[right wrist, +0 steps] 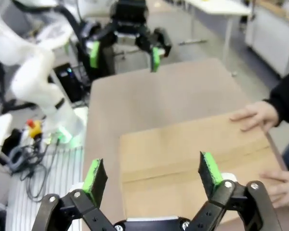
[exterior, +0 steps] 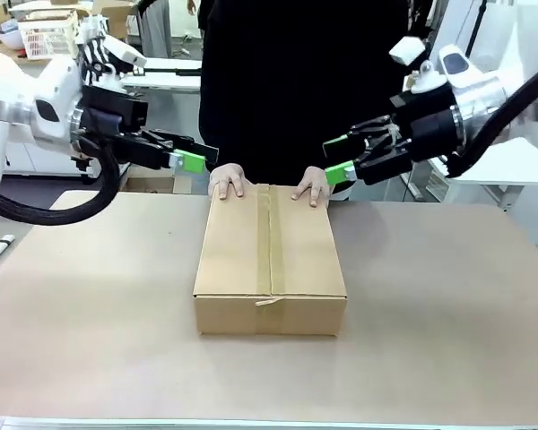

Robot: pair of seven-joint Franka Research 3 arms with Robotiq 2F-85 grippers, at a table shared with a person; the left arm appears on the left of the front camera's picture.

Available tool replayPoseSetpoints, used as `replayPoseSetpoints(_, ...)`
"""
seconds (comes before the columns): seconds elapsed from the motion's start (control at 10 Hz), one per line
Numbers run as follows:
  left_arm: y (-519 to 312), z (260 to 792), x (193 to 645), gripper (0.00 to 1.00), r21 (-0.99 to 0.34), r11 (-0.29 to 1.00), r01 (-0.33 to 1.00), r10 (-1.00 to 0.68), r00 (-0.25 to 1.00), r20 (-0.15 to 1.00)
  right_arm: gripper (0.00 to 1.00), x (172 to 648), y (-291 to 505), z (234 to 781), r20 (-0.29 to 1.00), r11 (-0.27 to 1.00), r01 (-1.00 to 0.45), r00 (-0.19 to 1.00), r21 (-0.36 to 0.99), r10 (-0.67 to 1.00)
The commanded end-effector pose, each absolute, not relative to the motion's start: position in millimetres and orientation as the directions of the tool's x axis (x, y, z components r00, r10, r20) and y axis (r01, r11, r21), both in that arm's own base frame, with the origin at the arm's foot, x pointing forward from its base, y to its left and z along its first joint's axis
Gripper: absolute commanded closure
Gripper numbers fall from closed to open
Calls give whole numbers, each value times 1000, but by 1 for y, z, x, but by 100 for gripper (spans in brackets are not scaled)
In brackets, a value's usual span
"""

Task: Pack the gift set into the box.
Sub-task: Press and hold the closed box until the human finishes sealing it.

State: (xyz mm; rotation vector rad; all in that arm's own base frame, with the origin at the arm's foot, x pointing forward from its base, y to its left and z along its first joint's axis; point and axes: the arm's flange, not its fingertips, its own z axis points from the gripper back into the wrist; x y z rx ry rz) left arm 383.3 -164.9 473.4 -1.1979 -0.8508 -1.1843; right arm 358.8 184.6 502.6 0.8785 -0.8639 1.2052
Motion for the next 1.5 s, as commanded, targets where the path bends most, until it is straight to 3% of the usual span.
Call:
replayPoseSetpoints(0.0, -166, 486, 378, 0, -274, -92, 957, -207, 251, 946, 0, 364, 171, 536, 893, 219, -972, 173, 87, 415)
replayPoseSetpoints(0.2, -165, 471, 384, 0, -233, -42, 972, -223, 218, 950, 0, 362, 178, 512, 905, 163, -983, 148, 89, 398)
replayPoseSetpoints(0.3, -183, 464, 381, 0, 7, -85, 996, -286, -31, 958, 0, 378, 195, 496, 913, 174, -983, 19, -57, 407)
replayPoseSetpoints(0.4, -188, 443, 386, 0, 63, -131, 989, -295, -99, 950, 0, 390, 202, 470, 926, 187, -976, -31, -109, 377)
replayPoseSetpoints(0.6, -188, 400, 388, 0, 159, -95, 983, -394, -183, 901, 0, 395, 208, 412, 942, 158, -979, -68, -126, 329)
replayPoseSetpoints(1.0, -187, 342, 412, 0, 39, 3, 999, -352, -36, 935, 0, 388, 227, 334, 933, 95, -989, -76, -117, 352)
replayPoseSetpoints(1.4, -193, 316, 423, 0, -21, 14, 1000, -307, 24, 951, 0, 386, 210, 315, 908, 89, -992, -41, -85, 417)
